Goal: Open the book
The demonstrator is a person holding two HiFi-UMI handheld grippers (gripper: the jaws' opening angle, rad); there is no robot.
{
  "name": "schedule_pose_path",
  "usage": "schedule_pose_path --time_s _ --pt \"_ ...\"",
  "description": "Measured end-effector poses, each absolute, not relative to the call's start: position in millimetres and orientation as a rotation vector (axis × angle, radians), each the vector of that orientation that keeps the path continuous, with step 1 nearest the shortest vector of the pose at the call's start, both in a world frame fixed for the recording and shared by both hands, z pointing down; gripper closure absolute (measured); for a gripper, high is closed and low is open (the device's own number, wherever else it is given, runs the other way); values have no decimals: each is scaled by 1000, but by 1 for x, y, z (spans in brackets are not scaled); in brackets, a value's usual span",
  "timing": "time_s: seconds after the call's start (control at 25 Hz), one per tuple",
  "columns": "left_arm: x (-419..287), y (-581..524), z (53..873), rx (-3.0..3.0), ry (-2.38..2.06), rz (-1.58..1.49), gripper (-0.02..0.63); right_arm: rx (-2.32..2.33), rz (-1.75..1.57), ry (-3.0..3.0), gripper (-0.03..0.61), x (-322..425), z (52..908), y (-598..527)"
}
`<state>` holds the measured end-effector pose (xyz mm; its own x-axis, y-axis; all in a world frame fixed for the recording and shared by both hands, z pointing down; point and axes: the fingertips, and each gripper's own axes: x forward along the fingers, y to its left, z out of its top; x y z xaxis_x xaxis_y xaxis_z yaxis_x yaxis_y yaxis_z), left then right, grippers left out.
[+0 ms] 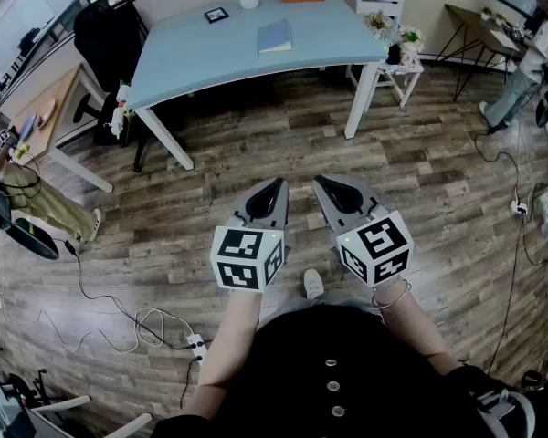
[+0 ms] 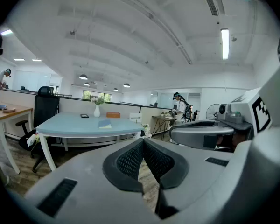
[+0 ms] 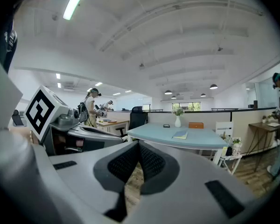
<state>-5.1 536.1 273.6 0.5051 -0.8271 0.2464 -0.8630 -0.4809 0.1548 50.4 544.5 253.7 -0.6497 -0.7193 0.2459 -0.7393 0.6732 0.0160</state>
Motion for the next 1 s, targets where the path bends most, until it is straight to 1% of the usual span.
schedule_pose_path --time_s 0.32,0.76,1.0 --pt "3 508 294 2461 -1389 274 601 1148 153 -2620 577 54 273 510" --pt "0 496 308 2423 -1402 315 601 1113 204 -2632 578 49 282 500" --pt "6 488 304 2459 -1385 257 601 1117 257 -2677 577 53 282 491"
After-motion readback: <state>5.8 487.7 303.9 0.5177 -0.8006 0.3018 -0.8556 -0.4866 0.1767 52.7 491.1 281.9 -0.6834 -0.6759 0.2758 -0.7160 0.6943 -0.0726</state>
